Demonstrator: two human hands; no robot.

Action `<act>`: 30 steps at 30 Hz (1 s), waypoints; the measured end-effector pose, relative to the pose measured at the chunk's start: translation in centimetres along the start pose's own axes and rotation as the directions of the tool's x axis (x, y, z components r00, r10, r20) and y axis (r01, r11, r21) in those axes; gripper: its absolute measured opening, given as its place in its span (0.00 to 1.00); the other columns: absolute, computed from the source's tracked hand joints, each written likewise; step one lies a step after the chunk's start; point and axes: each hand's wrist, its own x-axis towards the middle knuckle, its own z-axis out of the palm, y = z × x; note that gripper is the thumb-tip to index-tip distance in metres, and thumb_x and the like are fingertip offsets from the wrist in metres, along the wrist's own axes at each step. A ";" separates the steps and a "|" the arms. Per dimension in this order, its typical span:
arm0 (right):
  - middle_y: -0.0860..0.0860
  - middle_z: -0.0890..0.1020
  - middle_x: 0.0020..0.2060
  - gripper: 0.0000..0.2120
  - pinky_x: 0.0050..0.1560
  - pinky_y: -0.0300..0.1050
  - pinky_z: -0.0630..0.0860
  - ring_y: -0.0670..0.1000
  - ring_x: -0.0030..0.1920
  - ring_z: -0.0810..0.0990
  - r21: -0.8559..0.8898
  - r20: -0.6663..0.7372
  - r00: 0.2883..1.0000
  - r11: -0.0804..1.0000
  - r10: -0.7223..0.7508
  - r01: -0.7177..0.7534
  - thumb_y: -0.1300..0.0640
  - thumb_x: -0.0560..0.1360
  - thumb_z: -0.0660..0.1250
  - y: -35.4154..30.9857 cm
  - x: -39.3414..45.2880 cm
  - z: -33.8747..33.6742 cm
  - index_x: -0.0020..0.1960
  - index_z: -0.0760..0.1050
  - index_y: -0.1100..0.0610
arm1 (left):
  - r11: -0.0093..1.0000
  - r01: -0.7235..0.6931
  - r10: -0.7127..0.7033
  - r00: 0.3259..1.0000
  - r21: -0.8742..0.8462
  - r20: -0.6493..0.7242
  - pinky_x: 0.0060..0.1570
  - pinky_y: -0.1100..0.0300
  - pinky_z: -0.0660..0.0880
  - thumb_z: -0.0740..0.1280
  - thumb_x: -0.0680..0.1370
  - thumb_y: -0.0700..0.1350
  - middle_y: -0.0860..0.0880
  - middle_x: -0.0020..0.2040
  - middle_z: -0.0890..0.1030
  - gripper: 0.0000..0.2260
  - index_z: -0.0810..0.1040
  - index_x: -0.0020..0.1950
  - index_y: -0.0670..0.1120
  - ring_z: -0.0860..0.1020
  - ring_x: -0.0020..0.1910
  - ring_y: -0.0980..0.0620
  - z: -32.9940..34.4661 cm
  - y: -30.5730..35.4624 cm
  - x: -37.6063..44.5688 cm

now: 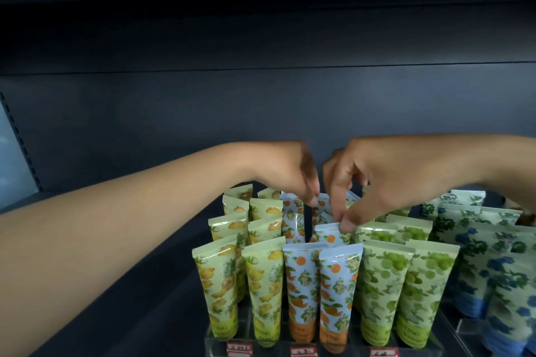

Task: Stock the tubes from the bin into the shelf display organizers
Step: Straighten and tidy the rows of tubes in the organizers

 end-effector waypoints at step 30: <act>0.42 0.79 0.39 0.04 0.39 0.33 0.66 0.49 0.44 0.74 0.078 -0.075 0.997 0.997 0.001 0.005 0.51 0.65 0.76 1.4 -1.7 -1.9 0.40 0.83 0.44 | 0.993 -0.045 0.031 0.992 0.108 0.125 0.28 0.73 0.63 0.74 0.70 0.51 0.60 0.29 0.71 0.06 0.79 0.37 0.53 0.70 0.30 0.61 1.5 1.5 1.8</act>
